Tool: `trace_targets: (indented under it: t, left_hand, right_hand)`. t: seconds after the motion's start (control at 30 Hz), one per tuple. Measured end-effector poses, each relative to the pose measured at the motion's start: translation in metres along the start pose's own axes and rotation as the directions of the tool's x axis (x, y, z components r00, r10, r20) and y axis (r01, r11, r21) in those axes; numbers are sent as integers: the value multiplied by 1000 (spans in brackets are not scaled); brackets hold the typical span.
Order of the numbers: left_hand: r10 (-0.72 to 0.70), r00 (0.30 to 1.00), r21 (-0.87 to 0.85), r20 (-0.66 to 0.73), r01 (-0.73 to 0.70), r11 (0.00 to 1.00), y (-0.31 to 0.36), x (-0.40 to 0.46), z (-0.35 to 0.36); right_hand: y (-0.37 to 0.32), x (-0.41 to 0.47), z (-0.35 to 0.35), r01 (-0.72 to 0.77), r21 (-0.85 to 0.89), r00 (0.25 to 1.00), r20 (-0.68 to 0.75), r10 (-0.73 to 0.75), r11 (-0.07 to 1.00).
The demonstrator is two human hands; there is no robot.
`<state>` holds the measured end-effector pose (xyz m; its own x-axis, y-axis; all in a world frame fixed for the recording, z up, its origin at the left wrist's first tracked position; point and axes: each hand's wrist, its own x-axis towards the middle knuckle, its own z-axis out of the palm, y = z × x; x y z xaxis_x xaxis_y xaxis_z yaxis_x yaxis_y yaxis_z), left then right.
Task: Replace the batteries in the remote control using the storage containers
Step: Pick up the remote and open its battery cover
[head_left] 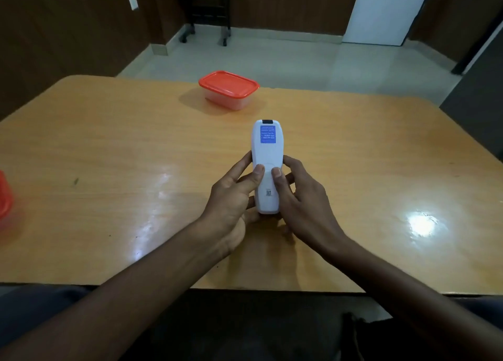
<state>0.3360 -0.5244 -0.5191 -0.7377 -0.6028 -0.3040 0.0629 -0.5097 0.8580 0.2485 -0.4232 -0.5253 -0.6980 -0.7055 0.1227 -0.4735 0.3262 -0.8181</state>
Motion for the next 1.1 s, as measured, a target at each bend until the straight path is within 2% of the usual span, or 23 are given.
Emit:
trace_targets:
  t: [0.1,0.27,0.5,0.6,0.9,1.0,1.1]
  left_hand:
    - [44,999,34,-15,-44,998,2,0,1]
    - [111,992,83,-53,-106,991,-1,-1,6]
    - [150,981,29,-123,-147,989,-4,-1,6]
    - [151,982,27,-114,-148,989,-8,-2,6]
    - [188,982,55,-30,-186,981,-2,0,3]
    - [174,985,22,6,-174,985,4,5,2]
    - [129,992,-50,-12,-129,990,13,12,2]
  right_hand:
    - [-3,1,1,10,54,1000,0,-10,998]
    - [-12,1,6,-74,264,997,52,63,962]
    - [-12,5,13,-83,244,996,34,77,966]
    - [-7,5,13,-103,228,995,35,98,968]
    - [-14,6,-1,-172,339,982,129,135,925]
    - [-13,12,-6,-61,198,993,113,39,978]
    - [-6,19,-6,154,-88,987,-38,-158,984]
